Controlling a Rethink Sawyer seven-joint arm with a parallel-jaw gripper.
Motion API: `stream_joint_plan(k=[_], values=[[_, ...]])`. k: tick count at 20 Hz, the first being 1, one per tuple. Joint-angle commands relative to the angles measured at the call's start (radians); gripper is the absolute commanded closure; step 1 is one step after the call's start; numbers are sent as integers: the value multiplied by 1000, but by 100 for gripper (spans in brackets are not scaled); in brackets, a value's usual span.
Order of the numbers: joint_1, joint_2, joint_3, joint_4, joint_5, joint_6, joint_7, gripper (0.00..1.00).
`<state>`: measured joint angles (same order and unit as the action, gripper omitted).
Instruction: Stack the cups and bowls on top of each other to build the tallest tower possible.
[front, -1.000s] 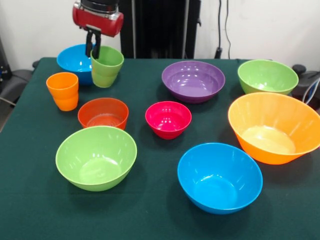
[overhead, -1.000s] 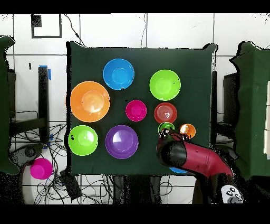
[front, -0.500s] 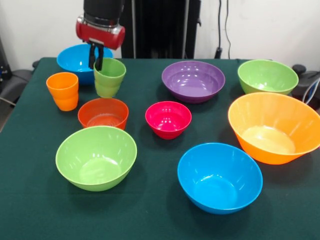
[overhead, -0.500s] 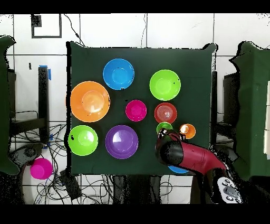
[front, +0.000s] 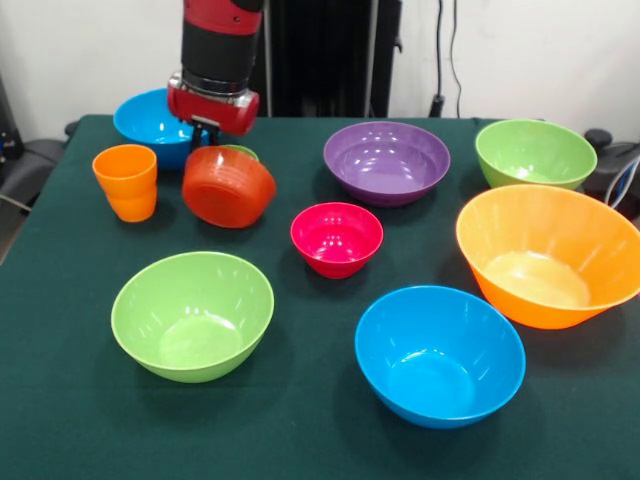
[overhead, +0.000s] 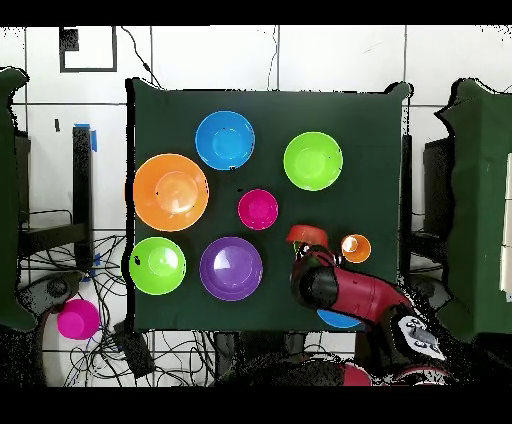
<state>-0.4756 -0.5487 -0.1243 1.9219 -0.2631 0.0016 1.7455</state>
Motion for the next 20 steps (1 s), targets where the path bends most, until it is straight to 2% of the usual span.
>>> stream_joint_plan(k=[1, 11, 14, 20], values=[[35, 96, 74, -94, 7, -30, 124, 100], [45, 38, 88, -114, 9, 69, 83, 100], [59, -14, 93, -124, 13, 132, 59, 100], [88, -116, 103, -166, 27, 328, 4, 100]])
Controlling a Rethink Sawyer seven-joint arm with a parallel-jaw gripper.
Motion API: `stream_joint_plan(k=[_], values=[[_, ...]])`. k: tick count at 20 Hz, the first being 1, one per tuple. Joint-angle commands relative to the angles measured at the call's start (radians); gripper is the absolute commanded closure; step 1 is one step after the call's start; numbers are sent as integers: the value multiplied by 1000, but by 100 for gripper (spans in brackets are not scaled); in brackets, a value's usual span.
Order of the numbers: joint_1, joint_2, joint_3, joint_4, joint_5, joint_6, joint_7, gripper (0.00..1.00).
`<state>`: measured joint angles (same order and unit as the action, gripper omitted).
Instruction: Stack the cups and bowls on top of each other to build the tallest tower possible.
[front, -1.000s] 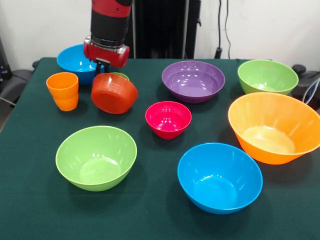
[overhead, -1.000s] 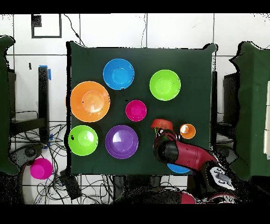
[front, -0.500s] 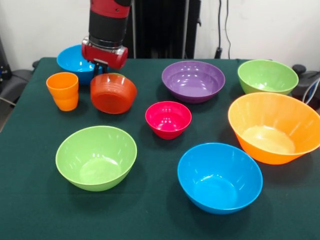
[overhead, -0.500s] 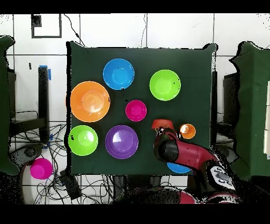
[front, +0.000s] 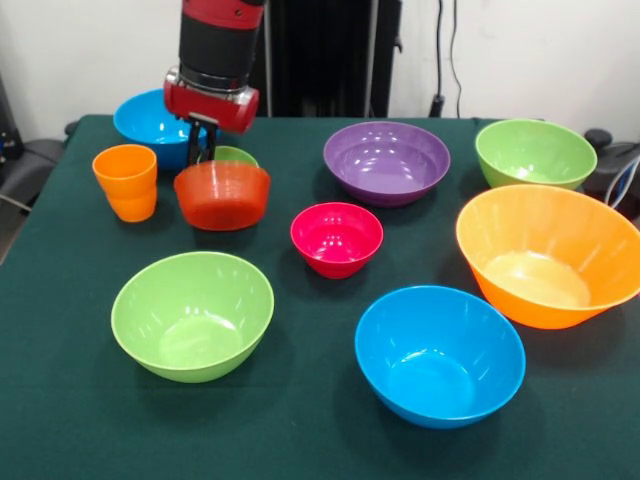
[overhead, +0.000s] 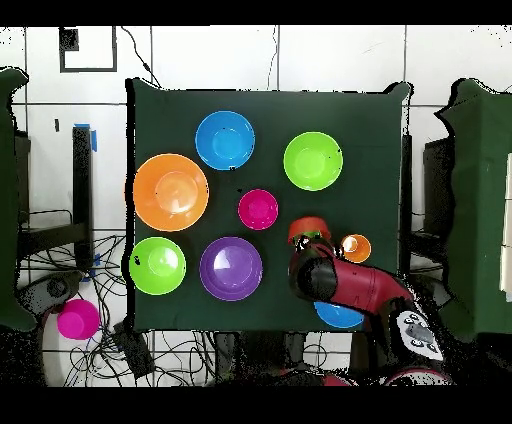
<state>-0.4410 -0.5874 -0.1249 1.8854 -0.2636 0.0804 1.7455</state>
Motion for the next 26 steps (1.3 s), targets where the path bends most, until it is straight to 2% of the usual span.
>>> stream_joint_plan(k=[1, 4, 10, 13, 18, 26], values=[[59, -85, 100, -135, 28, 271, 3, 100], [69, -115, 95, -152, 32, 360, 0, 100], [65, -120, 111, -188, 24, 415, 6, 100], [53, -104, 133, -206, 14, 399, 1, 100], [30, -17, 148, -226, -17, 265, 27, 100], [21, 87, 141, -228, 8, 202, 89, 100]])
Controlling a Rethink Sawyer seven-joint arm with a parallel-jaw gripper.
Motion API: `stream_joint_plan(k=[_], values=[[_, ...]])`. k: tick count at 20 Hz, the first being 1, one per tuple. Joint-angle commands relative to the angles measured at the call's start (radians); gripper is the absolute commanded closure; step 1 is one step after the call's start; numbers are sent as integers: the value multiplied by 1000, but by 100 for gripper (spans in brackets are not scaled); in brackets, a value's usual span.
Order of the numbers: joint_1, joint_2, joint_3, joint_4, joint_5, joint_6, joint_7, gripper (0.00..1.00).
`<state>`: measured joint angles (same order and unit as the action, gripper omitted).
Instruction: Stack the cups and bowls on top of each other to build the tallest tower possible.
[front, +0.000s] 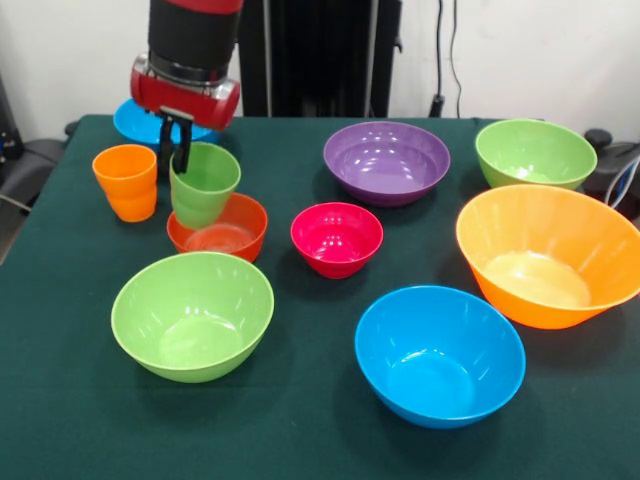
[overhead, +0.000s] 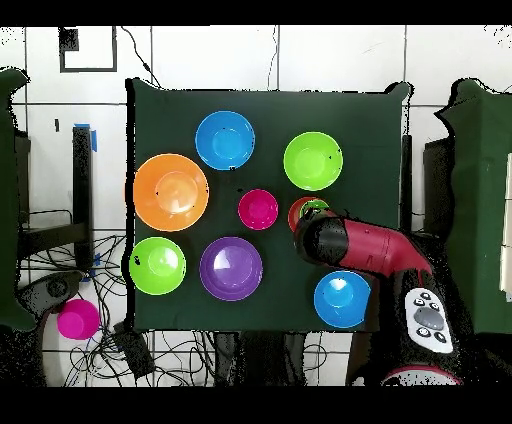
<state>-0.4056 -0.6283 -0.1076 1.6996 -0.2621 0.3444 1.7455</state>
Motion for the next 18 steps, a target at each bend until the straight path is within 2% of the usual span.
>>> stream_joint_plan(k=[1, 7, 13, 16, 18], values=[[-14, 133, 125, -40, 9, -72, 94, 100], [-2, 150, 109, -21, 46, -51, 132, 100], [25, 137, 58, -5, 66, 38, 136, 100], [20, 156, 64, -18, 65, 16, 127, 100], [3, 204, 85, -35, 63, -31, 123, 100]])
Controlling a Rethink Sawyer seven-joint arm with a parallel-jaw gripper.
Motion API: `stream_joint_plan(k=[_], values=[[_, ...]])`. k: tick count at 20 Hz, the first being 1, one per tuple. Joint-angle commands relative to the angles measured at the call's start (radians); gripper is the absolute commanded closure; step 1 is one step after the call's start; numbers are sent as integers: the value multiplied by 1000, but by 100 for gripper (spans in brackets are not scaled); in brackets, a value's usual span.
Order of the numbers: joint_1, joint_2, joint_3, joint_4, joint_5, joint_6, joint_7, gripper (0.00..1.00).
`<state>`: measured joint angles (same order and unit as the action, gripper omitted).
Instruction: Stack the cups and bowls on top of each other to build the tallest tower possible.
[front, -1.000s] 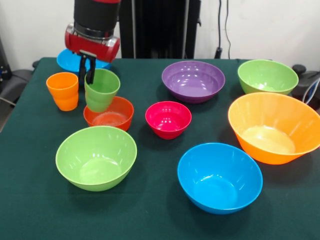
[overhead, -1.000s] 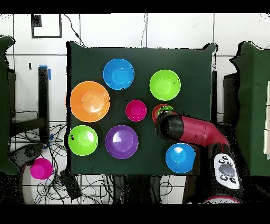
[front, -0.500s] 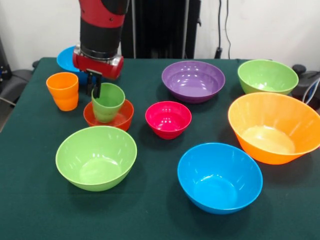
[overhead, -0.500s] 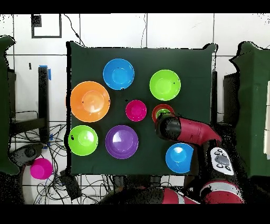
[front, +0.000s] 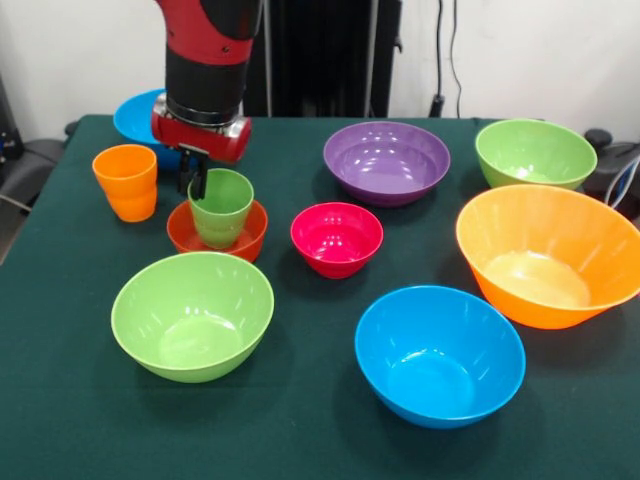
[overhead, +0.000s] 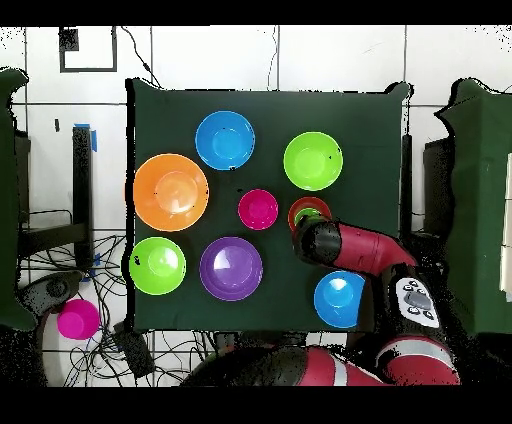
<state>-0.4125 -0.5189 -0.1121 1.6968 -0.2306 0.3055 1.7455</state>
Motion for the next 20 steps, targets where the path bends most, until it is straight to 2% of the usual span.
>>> stream_joint_plan(k=[1, 4, 8, 10, 14, 19, 20], values=[[5, 109, 95, -39, 31, -8, 122, 100], [-15, 155, 122, -62, 19, -73, 112, 100], [-35, 176, 152, -84, -22, -143, 77, 100], [-47, 172, 173, -92, -57, -190, 48, 100], [-79, 150, 224, -84, -86, -221, 15, 100], [-131, 158, 301, -85, -168, -298, -23, 100], [-130, 159, 300, -89, -200, -350, 4, 0]])
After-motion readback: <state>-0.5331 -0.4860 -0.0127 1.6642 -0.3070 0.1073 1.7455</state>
